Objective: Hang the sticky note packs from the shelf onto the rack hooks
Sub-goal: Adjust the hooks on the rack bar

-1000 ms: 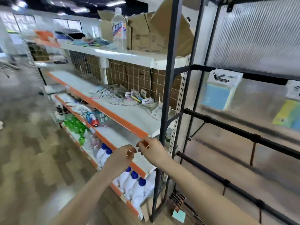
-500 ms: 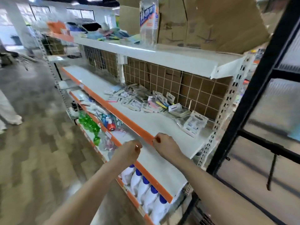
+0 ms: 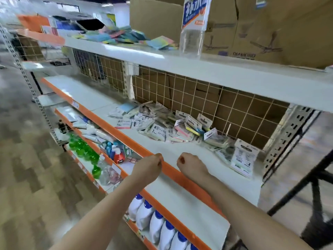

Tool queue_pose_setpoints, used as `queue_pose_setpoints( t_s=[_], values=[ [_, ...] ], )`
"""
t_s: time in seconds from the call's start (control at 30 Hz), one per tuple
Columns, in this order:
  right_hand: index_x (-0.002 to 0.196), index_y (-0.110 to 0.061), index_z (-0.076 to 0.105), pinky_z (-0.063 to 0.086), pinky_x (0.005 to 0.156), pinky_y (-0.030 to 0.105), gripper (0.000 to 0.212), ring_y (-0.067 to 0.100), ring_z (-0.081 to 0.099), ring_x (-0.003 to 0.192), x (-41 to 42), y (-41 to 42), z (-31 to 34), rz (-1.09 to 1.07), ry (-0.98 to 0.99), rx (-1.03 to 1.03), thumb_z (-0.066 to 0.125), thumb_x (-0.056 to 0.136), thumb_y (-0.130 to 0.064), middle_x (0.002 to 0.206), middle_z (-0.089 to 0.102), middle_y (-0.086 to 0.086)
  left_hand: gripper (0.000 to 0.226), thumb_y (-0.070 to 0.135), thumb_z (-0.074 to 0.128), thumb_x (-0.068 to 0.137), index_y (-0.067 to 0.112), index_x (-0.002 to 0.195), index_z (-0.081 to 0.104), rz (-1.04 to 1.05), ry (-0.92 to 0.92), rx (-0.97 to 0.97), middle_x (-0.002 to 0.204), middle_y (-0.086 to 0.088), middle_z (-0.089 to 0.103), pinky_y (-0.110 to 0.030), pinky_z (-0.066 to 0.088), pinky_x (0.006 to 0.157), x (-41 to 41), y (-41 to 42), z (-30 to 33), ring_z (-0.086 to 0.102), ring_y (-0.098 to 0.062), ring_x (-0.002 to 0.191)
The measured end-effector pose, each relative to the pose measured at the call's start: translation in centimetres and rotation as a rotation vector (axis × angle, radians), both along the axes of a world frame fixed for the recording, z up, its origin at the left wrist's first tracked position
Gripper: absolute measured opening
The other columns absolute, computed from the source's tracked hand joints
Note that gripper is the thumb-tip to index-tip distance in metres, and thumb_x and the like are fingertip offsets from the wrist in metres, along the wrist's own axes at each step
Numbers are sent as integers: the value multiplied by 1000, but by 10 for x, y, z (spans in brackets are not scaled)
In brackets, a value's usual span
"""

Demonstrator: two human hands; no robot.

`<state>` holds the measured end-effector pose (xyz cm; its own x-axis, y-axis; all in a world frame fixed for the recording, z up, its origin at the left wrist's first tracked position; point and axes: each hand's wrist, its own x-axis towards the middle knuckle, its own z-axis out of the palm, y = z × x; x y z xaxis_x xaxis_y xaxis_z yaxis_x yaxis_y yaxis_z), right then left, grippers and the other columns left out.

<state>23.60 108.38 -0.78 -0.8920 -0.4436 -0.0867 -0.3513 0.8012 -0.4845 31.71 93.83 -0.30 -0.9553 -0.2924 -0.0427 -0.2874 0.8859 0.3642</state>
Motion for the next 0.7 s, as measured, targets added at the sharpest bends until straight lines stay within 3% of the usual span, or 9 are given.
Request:
queue_pose_setpoints(
  t_s=[0.13,0.3,0.43,0.6,0.7],
  values=[
    [94,-22,58,39,67,28,15,21,50,82,-17,-43,-7,-108,7,19,44,89,-27,103,62,0,29,18,36,96,22,116,57,-83,16,10,120,-3,61,-33,45,81,-34,-46,-3,58,-25,107],
    [94,-17,59,44,73,30,17,25,58,96,-31,-87,-17,-200,17,9,45,90,-24,105,63,4,30,17,37,97,22,121,55,-202,-3,21,122,-3,58,-39,47,89,-64,-93,-10,55,-23,110],
    [97,-12,57,45,79,33,17,30,57,101,-38,-116,-26,-242,42,-2,44,93,-22,107,59,11,30,17,41,97,21,123,54,-284,61,9,122,-5,57,-37,46,86,-85,-121,-18,53,-24,113],
    [121,-10,51,41,97,35,28,28,44,121,-53,-135,-31,-213,70,50,45,95,-20,126,47,10,29,28,45,97,23,125,49,-355,176,15,124,-2,51,-36,45,83,-113,-135,-18,52,-23,113],
    [126,-12,47,41,97,35,32,26,40,123,-67,-141,-33,-226,136,102,45,96,-24,129,43,7,33,26,47,96,20,128,47,-416,189,-57,126,-4,48,-38,46,89,-135,-139,-18,45,-25,120]
  ],
)
